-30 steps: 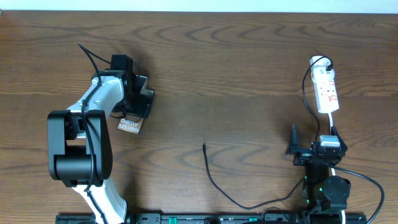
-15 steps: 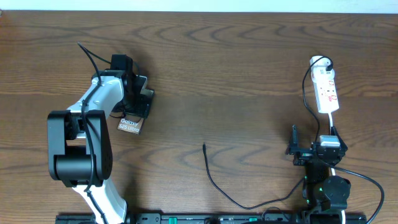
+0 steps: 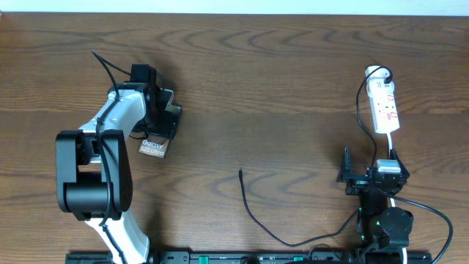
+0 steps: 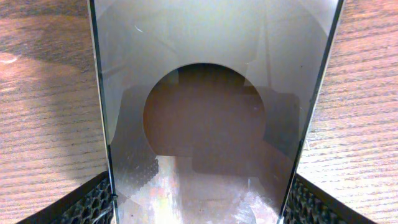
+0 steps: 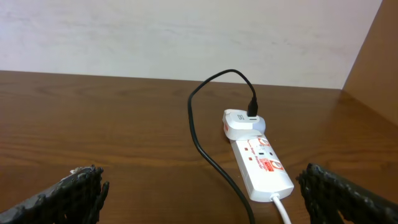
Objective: Plug charger to phone and switch on socket
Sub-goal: 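Close the left gripper on the phone box edges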
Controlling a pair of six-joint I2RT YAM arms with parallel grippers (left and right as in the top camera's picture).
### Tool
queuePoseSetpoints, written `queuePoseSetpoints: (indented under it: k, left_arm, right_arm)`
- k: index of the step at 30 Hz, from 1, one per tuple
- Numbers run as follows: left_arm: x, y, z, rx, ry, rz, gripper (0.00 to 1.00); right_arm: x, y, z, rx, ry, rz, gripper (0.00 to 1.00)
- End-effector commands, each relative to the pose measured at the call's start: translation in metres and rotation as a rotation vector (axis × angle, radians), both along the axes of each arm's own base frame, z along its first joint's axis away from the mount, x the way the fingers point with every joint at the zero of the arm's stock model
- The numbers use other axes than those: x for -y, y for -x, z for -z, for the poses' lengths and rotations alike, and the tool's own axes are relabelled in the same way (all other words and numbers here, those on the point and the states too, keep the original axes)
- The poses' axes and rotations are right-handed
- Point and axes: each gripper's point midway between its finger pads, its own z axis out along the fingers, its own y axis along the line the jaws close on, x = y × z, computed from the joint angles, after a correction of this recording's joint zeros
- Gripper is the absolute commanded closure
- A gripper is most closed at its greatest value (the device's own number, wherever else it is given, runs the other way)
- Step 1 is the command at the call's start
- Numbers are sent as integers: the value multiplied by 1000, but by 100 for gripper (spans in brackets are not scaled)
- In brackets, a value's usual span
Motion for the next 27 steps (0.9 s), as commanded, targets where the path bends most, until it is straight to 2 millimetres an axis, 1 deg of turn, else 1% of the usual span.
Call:
queuePoseSetpoints:
  k: [1, 3, 4, 14, 17, 23, 25, 27]
  left_arm:
    - [5, 12, 11, -44, 32, 12, 80]
    - [5, 12, 11, -44, 32, 12, 90]
    - [5, 12, 11, -44, 32, 12, 92]
    - [5, 9, 10, -36, 32, 12, 93]
    - [5, 3, 4, -20, 32, 8, 93]
    - [5, -1, -1, -8, 33, 5, 93]
    - [5, -2, -5, 3, 33, 5, 93]
    - [5, -5, -13, 28, 33, 5, 93]
  right_arm:
    - [0, 0, 0, 1, 13, 0, 1]
    - [0, 0, 0, 1, 13, 0, 1]
    - [0, 0, 0, 1, 13, 0, 1]
    - [0, 0, 0, 1, 13, 0, 1]
    - [0, 0, 0, 1, 13, 0, 1]
    - [0, 0, 0, 1, 13, 0, 1]
    - [0, 0, 0, 0, 13, 0, 1]
    - [0, 0, 0, 0, 13, 0, 1]
